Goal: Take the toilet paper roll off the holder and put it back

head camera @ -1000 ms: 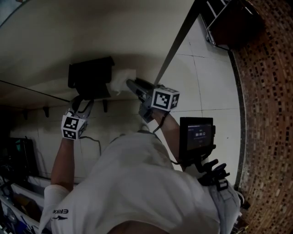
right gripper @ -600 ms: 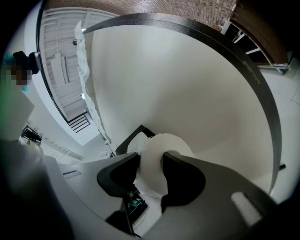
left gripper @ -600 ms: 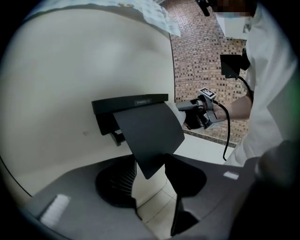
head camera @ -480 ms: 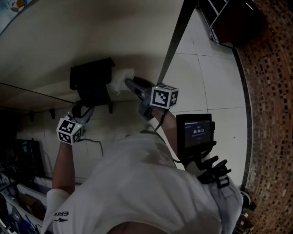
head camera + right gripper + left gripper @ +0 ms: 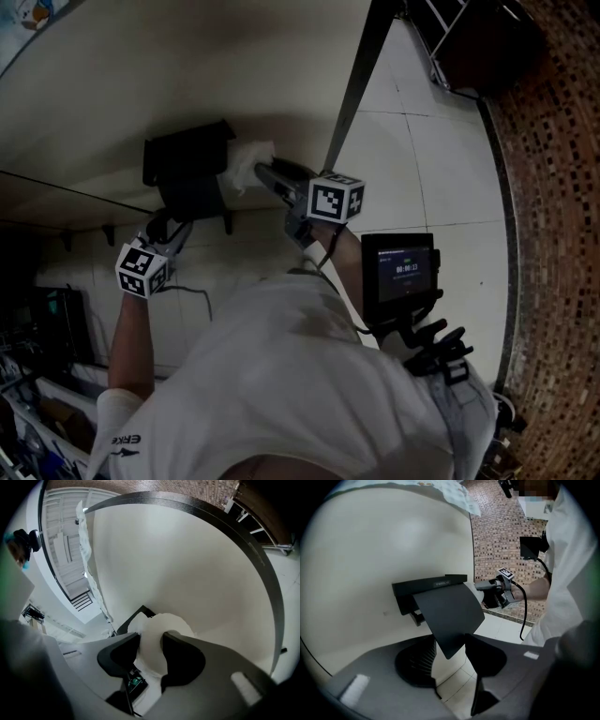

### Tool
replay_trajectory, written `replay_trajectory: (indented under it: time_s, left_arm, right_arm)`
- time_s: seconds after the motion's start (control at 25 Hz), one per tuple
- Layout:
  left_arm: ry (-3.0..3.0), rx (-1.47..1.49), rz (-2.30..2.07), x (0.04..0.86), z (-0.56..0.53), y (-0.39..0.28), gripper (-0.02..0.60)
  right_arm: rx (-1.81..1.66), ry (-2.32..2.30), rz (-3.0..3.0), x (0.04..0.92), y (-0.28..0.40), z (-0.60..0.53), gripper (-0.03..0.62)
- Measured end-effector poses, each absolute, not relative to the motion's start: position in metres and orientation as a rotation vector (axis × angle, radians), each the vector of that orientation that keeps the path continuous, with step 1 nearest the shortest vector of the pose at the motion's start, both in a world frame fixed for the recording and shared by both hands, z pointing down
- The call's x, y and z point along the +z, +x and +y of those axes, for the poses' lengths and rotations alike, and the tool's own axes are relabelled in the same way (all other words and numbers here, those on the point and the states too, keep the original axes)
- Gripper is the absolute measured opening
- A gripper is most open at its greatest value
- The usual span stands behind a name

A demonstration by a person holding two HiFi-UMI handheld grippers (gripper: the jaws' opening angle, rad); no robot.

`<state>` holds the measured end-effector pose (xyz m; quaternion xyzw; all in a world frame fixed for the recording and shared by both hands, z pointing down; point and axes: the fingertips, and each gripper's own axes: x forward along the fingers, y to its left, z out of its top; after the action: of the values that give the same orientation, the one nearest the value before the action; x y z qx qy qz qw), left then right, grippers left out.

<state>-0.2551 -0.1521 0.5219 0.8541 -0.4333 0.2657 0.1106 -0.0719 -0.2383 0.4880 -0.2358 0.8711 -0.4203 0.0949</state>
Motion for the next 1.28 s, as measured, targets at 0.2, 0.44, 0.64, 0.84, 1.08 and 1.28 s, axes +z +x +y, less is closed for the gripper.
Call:
replay_trajectory:
  time_s: [0.2, 0.44, 0.64, 0.84, 1.08, 1.28]
  left_arm:
    - [2.510, 0.783, -1.272, 0.523, -0.153, -0.256, 0.195]
    - [2.508, 0.786, -1.274, 0.522, -0.150, -0.254, 0.195]
    - [2.508, 0.793, -1.273, 0.519, -0.149, -0.253, 0.195]
    - [2.507, 0.801, -1.270, 0.519, -0.149, -0.252, 0.195]
    - [2.506, 0.801, -1.267, 0.519, -0.148, -0.250, 0.196]
    - [2.506, 0.801, -1.271, 0.519, -0.146, -0.248, 0.198]
  right_arm:
    - [-1.260, -0.693, 2.607, 0.493, -0.077, -0.235, 0.170]
    - [-1.263, -0.655, 2.624, 0.493, -0.088, -0.230, 0.170]
    - [-1.256, -0.646, 2.638, 0.492, -0.095, -0.230, 0.173]
    - [-1.251, -0.627, 2.665, 0.495, -0.105, -0.231, 0.175]
    - [-1.244, -0.589, 2.721, 0.496, -0.117, -0.231, 0.178]
    - [-1.223, -0.559, 2.779, 0.495, -0.125, -0.230, 0.181]
